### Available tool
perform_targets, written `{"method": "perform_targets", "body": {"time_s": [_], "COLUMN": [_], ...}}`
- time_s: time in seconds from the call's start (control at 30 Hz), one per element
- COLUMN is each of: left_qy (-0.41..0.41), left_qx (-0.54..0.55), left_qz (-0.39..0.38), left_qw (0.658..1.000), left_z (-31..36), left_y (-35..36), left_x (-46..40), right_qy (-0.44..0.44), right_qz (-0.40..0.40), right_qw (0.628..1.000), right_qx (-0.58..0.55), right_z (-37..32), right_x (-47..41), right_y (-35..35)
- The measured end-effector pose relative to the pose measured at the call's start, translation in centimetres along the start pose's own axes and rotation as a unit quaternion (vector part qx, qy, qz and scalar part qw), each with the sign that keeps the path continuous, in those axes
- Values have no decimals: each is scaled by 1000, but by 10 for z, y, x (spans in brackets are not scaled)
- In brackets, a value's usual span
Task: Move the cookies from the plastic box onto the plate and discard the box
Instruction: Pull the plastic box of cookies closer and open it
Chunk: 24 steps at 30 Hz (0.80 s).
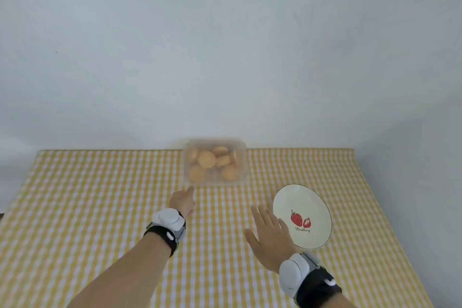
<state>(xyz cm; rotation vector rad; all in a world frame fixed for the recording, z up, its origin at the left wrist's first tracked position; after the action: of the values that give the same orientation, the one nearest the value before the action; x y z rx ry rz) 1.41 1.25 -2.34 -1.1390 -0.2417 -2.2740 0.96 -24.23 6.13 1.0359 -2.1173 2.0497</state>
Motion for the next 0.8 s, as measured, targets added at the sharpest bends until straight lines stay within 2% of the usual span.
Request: {"method": "perform_targets", "body": {"time_s": [0.1,0.27,0.4,0.53,0.63,0.8], "left_qy": [-18,-43,-13,-38,-50,-23], "left_qx": [136,190,78,-15,-28,-5], "left_qz": [-41,-49,-56,-79,-104,-140], "left_qw": [990,980,995,996,993,990], "left_z": [10,4,-7,-31,-53,-85], "left_y": [0,-7,2,15,24,29], "left_x": [-24,-42,-27,11,48,112], "right_qy": [9,4,-9,-36,-70,-136], "right_qz": [3,-3,3,27,54,108], "right_qw": [1000,1000,1000,997,994,980], "right_qx": [-18,-3,-30,-60,-68,-93], "right_z": [-5,-12,-13,-11,-9,-5], "right_x": [-4,1,8,14,22,42], "right_y": [7,13,15,20,22,36]}}
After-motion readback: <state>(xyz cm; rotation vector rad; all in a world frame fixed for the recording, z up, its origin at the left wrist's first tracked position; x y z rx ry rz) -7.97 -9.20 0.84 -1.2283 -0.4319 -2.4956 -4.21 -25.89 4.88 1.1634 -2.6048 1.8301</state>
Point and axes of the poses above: each hand's wrist, its own x-axis away from the middle knuckle, its own y-axis out of the palm, z = x × y, the point moved 3 cm from there along -x, towards the middle knuckle, and after that the axes turned 4 degrees about x, right-handed, at the moved point
